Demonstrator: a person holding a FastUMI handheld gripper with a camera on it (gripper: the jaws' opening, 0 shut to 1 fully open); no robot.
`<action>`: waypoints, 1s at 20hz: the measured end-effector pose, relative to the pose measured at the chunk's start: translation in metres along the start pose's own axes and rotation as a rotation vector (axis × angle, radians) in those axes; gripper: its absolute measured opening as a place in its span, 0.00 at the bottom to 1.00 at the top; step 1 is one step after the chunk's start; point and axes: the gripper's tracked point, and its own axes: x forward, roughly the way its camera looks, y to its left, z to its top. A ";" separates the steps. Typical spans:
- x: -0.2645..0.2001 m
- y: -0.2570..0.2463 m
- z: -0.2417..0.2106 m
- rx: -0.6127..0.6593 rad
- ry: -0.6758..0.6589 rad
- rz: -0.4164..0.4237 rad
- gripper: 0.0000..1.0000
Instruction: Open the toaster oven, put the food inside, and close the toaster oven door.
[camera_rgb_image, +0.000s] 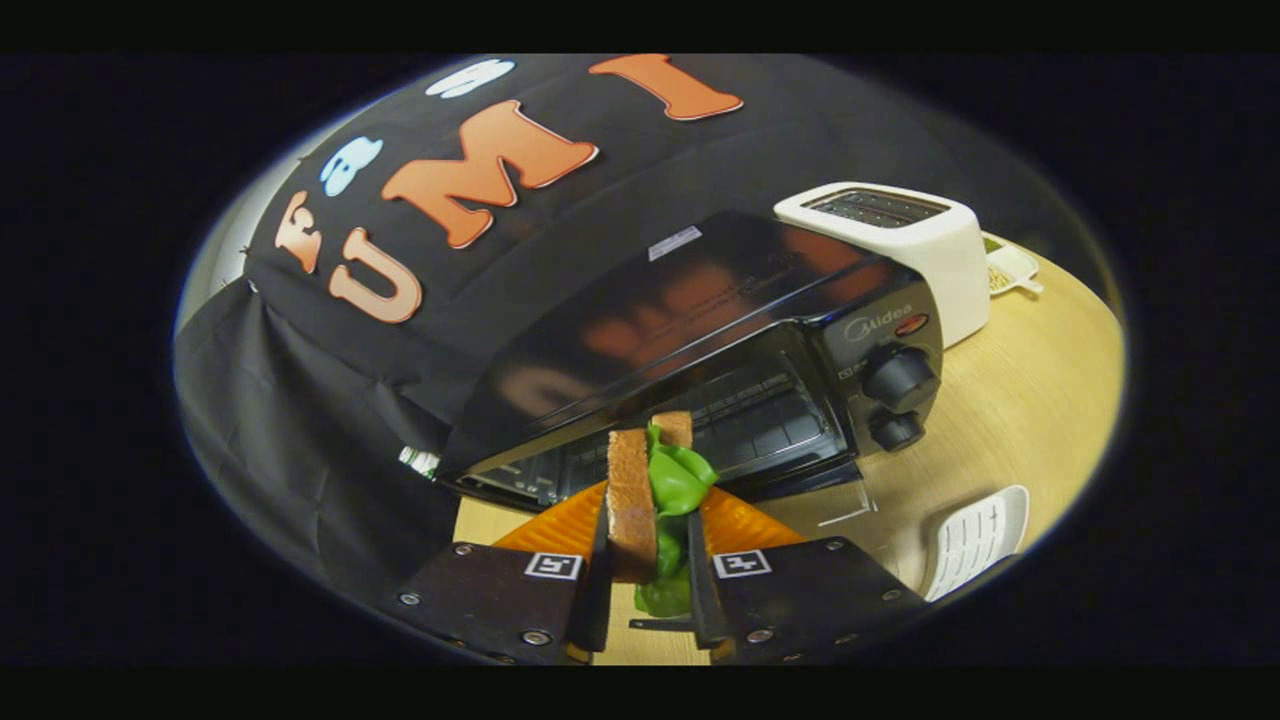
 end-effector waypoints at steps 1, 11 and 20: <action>0.004 0.000 0.002 0.019 -0.010 0.006 0.33; 0.047 0.008 0.017 0.208 -0.119 0.097 0.33; 0.078 -0.009 0.017 0.147 -0.228 -0.053 0.49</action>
